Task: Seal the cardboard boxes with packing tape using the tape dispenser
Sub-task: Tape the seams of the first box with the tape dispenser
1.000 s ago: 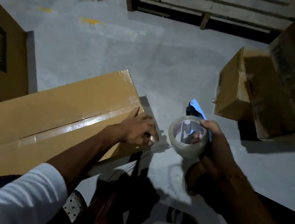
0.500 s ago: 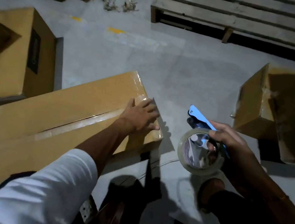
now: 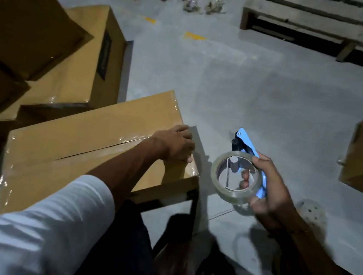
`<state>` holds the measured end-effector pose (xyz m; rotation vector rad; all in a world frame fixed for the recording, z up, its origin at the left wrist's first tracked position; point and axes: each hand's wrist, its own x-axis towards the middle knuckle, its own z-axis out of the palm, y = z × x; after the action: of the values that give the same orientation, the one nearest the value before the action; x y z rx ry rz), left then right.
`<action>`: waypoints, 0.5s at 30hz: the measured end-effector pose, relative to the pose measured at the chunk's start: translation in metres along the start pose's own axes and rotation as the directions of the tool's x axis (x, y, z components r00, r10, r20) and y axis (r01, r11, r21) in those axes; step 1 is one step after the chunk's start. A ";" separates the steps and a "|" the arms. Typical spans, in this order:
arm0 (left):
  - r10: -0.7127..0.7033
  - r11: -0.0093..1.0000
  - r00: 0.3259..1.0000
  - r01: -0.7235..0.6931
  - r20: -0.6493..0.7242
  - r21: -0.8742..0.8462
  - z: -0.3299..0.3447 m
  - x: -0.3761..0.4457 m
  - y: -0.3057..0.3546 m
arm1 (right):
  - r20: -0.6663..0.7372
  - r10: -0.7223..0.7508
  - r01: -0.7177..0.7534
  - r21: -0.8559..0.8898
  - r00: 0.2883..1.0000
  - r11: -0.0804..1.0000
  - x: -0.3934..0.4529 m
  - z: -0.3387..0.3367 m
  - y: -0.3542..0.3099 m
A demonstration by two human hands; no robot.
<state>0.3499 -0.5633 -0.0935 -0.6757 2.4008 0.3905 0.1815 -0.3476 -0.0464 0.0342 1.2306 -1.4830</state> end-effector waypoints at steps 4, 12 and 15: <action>-0.062 0.998 0.998 0.062 0.012 -0.015 0.015 -0.026 -0.043 | 0.046 0.086 -0.086 -0.004 0.995 0.996 0.016 0.049 0.045; -0.306 0.952 0.951 0.307 0.042 -0.015 0.111 -0.147 -0.160 | 0.166 0.142 -0.122 -0.123 0.976 0.985 0.028 0.100 0.094; -0.376 0.920 0.919 0.385 0.116 -0.074 0.107 -0.162 -0.158 | 0.163 0.140 -0.121 -0.125 0.977 0.985 0.019 0.107 0.091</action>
<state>0.5990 -0.5887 -0.0920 -1.1166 2.1020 0.3631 0.3037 -0.4155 -0.0694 -0.0862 1.1494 -1.2726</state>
